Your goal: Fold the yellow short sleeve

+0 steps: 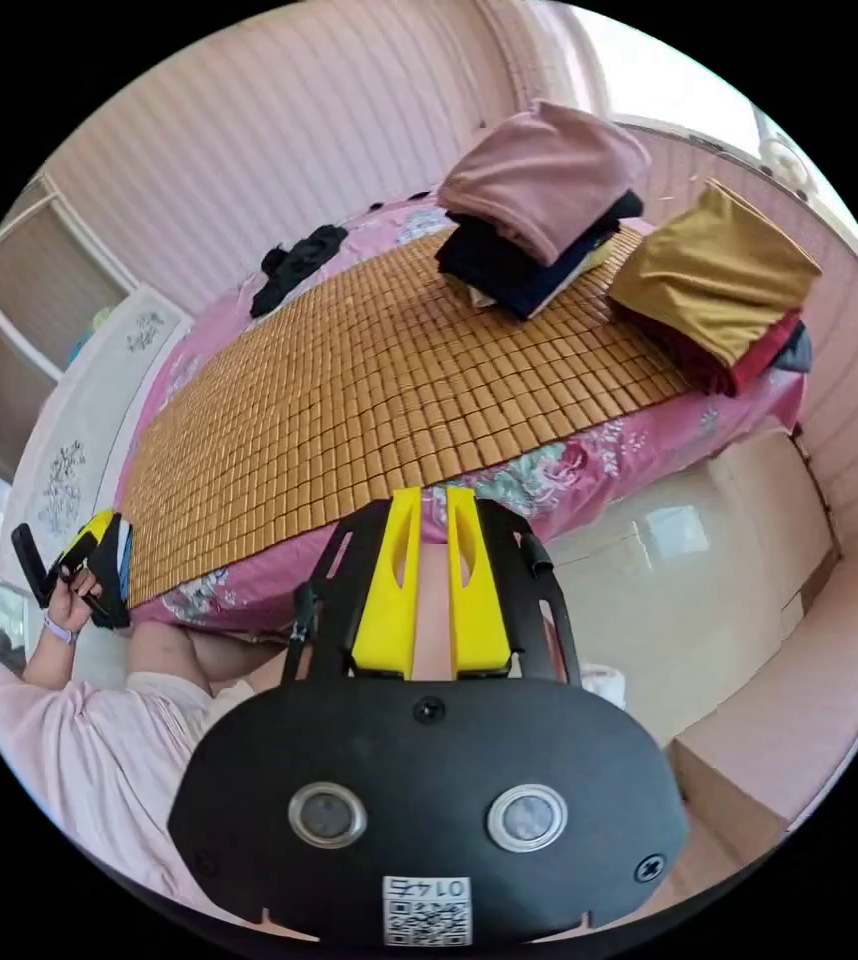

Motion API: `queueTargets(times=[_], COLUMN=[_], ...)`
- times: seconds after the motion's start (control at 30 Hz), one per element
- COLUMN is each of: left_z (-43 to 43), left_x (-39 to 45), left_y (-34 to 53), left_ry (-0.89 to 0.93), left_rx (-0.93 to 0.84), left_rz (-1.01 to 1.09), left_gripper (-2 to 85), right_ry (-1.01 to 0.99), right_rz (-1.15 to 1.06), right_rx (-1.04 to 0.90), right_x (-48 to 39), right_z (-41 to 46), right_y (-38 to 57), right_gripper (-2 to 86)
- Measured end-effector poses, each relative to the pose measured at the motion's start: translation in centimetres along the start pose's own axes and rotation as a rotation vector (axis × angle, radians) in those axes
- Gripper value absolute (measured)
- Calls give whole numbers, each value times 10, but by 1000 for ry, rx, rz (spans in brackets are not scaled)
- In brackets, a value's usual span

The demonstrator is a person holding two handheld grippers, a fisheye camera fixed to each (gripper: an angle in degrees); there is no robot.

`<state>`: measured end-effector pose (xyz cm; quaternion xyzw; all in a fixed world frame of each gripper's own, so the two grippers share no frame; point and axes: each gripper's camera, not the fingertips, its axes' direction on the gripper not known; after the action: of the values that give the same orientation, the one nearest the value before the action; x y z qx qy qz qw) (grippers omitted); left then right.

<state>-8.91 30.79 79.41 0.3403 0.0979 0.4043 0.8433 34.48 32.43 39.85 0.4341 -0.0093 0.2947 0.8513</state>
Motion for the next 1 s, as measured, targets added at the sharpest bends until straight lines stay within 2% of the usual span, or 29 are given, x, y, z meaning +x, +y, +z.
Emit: queueTargets(times=[0.13, 0.3, 0.4, 0.6, 0.7, 0.8, 1.0], left_z=[47, 123, 171, 266, 321, 358, 360], left_x=[56, 120, 152, 221, 256, 288, 309], left_y=[-75, -159, -194, -246, -268, -287, -292], left_ry=[45, 63, 66, 142, 176, 237, 309], left_rx=[-65, -129, -172, -218, -259, -260, -198], left_rz=[217, 436, 520, 653, 666, 654, 637], left_gripper=[114, 122, 125, 135, 138, 140, 150], right_ry=[84, 127, 132, 336, 298, 259, -74], right_rz=[140, 163, 206, 344, 376, 272, -6], right_rx=[134, 204, 237, 238, 191, 231, 376], right_x=[67, 121, 159, 232, 259, 258, 210], right_z=[-22, -37, -44, -42, -33, -45, -123], right_y=[7, -32, -64, -110, -111, -98, -46], right_gripper=[92, 98, 98, 107, 90, 47, 25])
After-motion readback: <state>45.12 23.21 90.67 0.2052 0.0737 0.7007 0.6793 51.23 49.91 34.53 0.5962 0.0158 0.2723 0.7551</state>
